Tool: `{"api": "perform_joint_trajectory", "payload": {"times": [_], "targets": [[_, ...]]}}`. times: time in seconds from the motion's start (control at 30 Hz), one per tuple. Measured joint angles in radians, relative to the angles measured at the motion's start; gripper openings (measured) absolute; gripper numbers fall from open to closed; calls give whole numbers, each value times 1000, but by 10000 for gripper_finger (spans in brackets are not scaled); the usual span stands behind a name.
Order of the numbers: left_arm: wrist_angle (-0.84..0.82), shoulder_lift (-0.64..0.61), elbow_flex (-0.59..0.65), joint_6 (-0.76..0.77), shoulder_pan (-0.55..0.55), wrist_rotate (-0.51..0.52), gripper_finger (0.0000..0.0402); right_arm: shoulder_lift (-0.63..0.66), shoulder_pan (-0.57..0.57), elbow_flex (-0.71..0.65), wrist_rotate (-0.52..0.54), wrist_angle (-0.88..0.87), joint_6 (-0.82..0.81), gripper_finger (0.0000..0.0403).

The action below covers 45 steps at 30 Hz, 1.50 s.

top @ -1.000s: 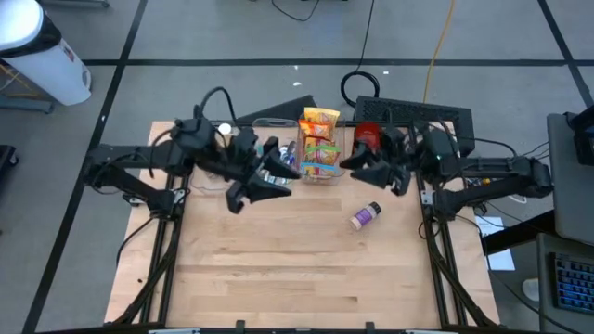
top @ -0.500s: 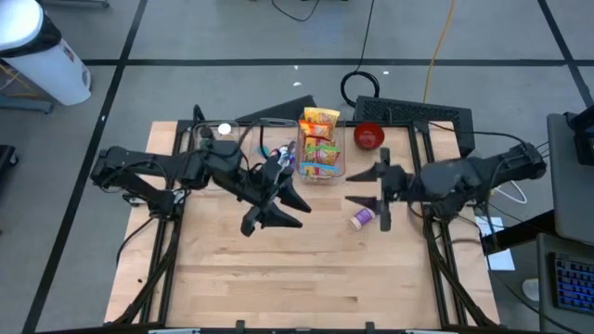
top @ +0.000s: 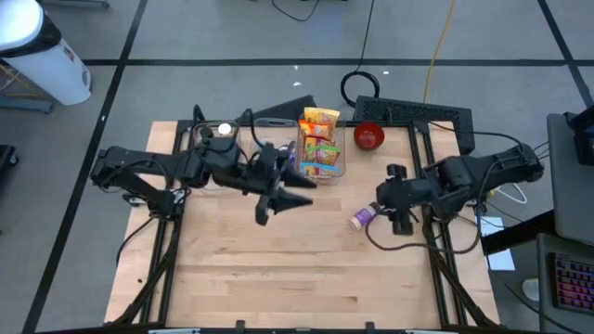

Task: Pick & Place Food Item
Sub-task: Put the purple spice bottle into the left transparent bin

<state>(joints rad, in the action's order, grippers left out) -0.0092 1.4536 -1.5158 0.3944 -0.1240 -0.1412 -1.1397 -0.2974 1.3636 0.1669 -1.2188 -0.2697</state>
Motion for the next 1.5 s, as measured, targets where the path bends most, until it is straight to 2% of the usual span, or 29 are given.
{"api": "perform_joint_trajectory", "payload": {"times": [0.1,0.2,0.3,0.43,0.67,0.77,0.97,1.03,1.23,1.3,1.4,1.5], "targets": [[42,0,0,22,9,87,223,3,37,-17,-49,-59,110,197],[79,0,0,49,14,129,223,4,86,-69,-176,-58,235,197],[90,0,0,71,10,159,223,6,145,-160,-311,-28,343,197],[89,0,0,105,-10,217,223,4,207,-312,-378,38,457,197],[100,35,-1,123,-49,311,223,4,242,-491,-372,226,549,197],[99,63,0,149,-55,326,223,5,247,-504,-370,269,564,197],[133,128,0,195,-51,327,223,5,246,-504,-284,323,632,185],[144,151,0,205,-50,326,223,5,246,-504,-288,327,642,158],[156,165,0,221,-29,326,223,5,246,-504,-296,316,649,25],[168,164,0,221,-18,325,223,5,246,-504,-297,325,651,7],[213,164,0,208,-3,307,223,5,246,-504,-298,334,652,28],[240,163,0,206,13,269,223,5,246,-504,-298,335,652,84]]}}
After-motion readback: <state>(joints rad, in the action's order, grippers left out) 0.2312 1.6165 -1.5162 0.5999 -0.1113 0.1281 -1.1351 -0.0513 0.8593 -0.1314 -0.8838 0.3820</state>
